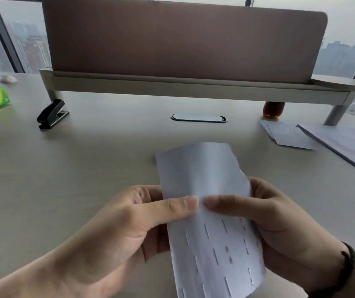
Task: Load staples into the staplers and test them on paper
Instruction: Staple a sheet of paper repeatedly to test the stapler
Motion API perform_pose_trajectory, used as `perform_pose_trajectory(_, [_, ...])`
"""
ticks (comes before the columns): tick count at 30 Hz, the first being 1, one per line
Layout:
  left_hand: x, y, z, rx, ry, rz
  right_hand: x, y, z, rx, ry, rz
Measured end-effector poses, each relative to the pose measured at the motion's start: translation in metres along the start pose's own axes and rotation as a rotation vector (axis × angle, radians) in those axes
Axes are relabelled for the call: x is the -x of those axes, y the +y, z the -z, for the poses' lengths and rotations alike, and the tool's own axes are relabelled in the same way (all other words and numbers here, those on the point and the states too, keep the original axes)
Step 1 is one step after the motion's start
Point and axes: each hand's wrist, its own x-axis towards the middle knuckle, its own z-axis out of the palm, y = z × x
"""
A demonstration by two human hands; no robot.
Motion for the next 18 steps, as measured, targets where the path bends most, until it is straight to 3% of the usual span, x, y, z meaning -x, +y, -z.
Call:
perform_pose_trajectory(7, [-0.0005,-0.0002,0.0009,0.092,-0.083,0.017,0.0004,-0.0011,-0.0018,-0.003,0.017,-0.014])
perform_pose_trajectory(13, [0.0012,-0.0017,-0.0001,0.084,-0.005,-0.014,0.0018,-0.0028,-0.0026,-0.025,0.009,-0.014])
perform_pose_trajectory(18, [0.0006,-0.0010,-0.0012,0.081,-0.046,-0.016,0.0018,-0.0015,-0.0022,-0.023,-0.023,-0.018])
